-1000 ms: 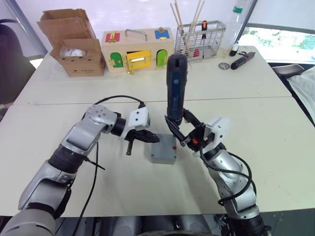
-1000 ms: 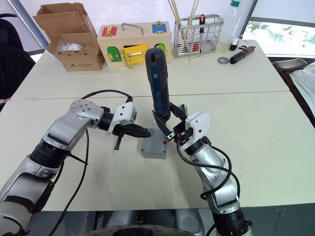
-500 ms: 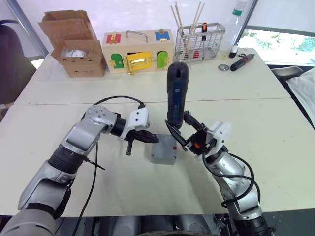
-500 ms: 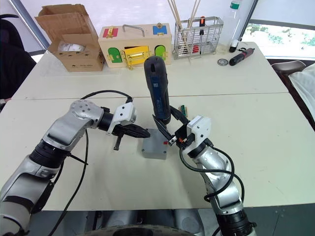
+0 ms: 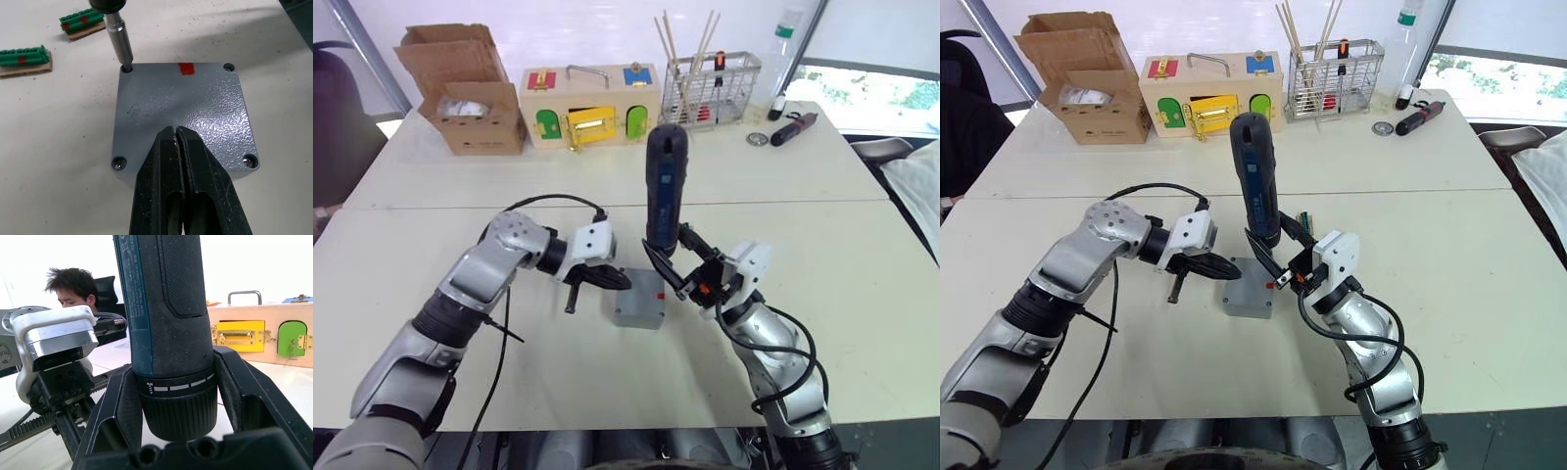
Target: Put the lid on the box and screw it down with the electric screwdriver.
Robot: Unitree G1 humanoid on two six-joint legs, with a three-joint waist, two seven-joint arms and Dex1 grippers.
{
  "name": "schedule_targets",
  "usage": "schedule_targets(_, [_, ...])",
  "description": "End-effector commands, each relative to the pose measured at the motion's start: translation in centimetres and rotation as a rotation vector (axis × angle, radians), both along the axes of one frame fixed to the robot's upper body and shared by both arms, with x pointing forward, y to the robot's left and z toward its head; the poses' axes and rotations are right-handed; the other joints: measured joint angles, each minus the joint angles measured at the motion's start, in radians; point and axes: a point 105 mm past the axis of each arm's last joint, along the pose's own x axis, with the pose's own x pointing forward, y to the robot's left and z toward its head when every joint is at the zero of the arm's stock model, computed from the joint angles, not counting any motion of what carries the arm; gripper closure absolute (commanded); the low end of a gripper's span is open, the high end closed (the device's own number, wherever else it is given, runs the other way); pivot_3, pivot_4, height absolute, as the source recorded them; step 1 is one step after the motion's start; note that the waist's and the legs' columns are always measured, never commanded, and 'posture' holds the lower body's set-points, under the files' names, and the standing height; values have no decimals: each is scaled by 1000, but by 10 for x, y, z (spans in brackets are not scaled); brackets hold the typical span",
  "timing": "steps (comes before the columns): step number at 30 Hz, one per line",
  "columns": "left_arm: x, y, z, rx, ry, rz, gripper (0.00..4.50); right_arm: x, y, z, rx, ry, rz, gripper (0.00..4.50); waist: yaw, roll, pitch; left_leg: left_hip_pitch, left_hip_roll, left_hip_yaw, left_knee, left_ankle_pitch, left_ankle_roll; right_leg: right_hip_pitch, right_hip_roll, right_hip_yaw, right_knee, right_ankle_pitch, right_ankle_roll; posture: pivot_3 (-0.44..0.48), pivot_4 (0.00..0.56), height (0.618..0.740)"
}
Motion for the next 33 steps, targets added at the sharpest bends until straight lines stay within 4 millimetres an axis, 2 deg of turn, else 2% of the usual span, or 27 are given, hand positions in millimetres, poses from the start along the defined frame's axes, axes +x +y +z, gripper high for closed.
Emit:
schedule_targets(1, [-3,1,-16,65,10,-5,4500,1,1,-37,-30,157,4,2660,0,0,-1,3,0,0,-1,0,1,4,0,0,-2,0,0,0,150,740])
schedule_targets(6, [-4,1,-24,91,-4,-11,4500,1,0,-39,-31,158,0,2660,1,-1,-5,4,0,-1,-1,-1,2,6,0,0,-3,0,0,0,150,740])
schedule_targets(22, [-3,0,-21,77,-2,-4,4500,-9,-7,-51,-56,190,-15,2660,17,-2,-10,6,0,-1,-2,-2,3,8,0,0,-5,0,0,0,150,740])
schedule_targets(26, [-2,-2,-21,76,-6,-6,4500,-7,-9,-55,-70,204,-24,2660,17,-2,-10,10,0,-1,-4,-2,3,12,0,0,-7,-1,-1,0,150,740])
schedule_targets(28, [-3,-2,-21,76,-7,-6,4500,-6,-10,-59,-82,218,-32,2660,18,-3,-11,18,0,0,-10,-2,3,18,-1,0,-11,-1,-1,0,150,740])
schedule_targets(33, [-3,-2,-21,77,-12,-5,4500,-6,-13,-66,-101,246,-43,2660,20,-3,-12,19,1,-1,-13,-2,3,19,0,0,-16,-1,-1,0,150,740])
